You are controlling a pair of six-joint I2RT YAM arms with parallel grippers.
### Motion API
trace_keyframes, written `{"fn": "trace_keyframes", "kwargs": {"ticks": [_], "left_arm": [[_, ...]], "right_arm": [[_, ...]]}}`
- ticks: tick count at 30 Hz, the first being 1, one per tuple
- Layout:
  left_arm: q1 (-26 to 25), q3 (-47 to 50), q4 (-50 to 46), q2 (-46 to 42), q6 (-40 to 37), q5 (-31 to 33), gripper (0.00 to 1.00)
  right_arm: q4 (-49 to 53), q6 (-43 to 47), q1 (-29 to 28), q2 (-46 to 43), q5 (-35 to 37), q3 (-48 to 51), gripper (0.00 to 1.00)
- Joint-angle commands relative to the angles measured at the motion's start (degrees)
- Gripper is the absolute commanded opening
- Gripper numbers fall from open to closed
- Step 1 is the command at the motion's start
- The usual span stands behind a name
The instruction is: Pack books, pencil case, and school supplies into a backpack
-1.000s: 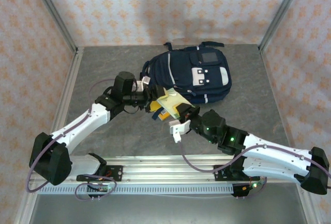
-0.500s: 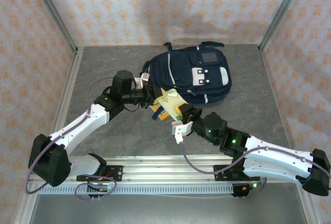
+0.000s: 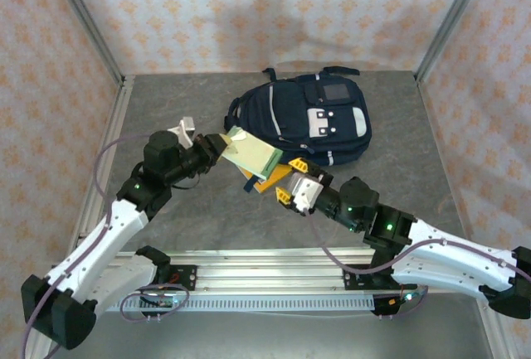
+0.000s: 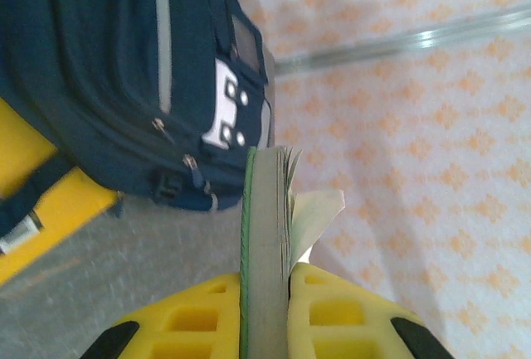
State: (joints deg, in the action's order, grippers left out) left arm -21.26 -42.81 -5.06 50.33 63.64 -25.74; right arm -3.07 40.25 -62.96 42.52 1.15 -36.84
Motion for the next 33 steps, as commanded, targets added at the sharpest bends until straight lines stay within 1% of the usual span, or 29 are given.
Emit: {"fn": "trace_keyframes", "kwargs": {"ticks": [1,2,3,5,7,9,11,13,15,16,17,20,23,26,29,31,33], "left_arm": [[0.3,1.9,-3.4,-5.6,-2.9,12.8,0.0],[0.3,2.1,-5.0,-7.1,-3.8,15.0,0.0],[0.3,2.3,-6.9,-8.5,-4.8,17.0,0.0],[0.3,2.5,-11.1,-10.6,-6.1,20.7,0.0],[0.3,2.4,-15.4,-12.3,-7.3,23.8,0.0],[0.3,2.6,-19.6,-14.1,-7.8,26.7,0.0],[0.3,3.4,-21.0,-15.6,-8.5,27.5,0.0],[0.3,3.9,-22.6,-16.4,-8.9,27.5,0.0],[0.3,4.5,-23.3,-16.8,-9.4,26.9,0.0],[0.3,4.9,-23.5,-17.0,-9.6,26.6,0.0],[0.3,5.2,-23.7,-17.1,-9.8,26.4,0.0],[0.3,6.9,-22.5,-17.2,-10.0,25.0,0.0],[0.3,7.7,-21.6,-16.4,-10.6,23.2,0.0],[0.3,8.1,-20.7,-15.6,-11.5,21.9,0.0],[0.3,8.2,-19.9,-14.7,-11.9,21.4,0.0],[0.3,8.2,-19.4,-14.2,-11.9,21.2,0.0],[0.3,8.2,-18.9,-13.8,-12.0,21.0,0.0]], "right_arm": [[-0.7,-22.1,1.1,2.6,9.1,-6.1,0.68],[4.1,-26.4,2.6,5.0,12.2,-10.0,0.69],[9.8,-30.0,4.9,7.8,12.8,-14.1,0.69],[16.8,-34.1,8.6,13.3,12.2,-20.6,0.7],[16.8,-35.2,11.1,18.1,9.0,-23.3,0.69],[13.9,-37.0,12.9,23.2,10.1,-25.6,0.65],[19.3,-41.4,17.2,30.8,5.9,-32.9,0.65],[27.8,-47.1,21.0,39.9,4.5,-42.7,0.66],[35.5,-49.8,24.1,49.5,-0.1,-52.8,0.75],[38.3,-50.1,24.6,53.6,-0.4,-56.9,0.79],[41.0,-49.9,24.7,57.9,0.9,-61.0,0.82],[45.9,-49.2,25.1,68.7,3.4,-71.7,0.88],[49.5,-50.3,26.2,77.5,4.4,-80.5,0.9],[50.9,-50.3,27.0,84.2,3.9,-87.2,0.91],[54.6,-49.6,27.0,91.1,5.3,-95.3,0.92],[56.8,-49.1,27.0,95.0,5.8,-99.3,0.9],[57.5,-49.0,27.0,97.0,6.0,-100.9,0.86]]}}
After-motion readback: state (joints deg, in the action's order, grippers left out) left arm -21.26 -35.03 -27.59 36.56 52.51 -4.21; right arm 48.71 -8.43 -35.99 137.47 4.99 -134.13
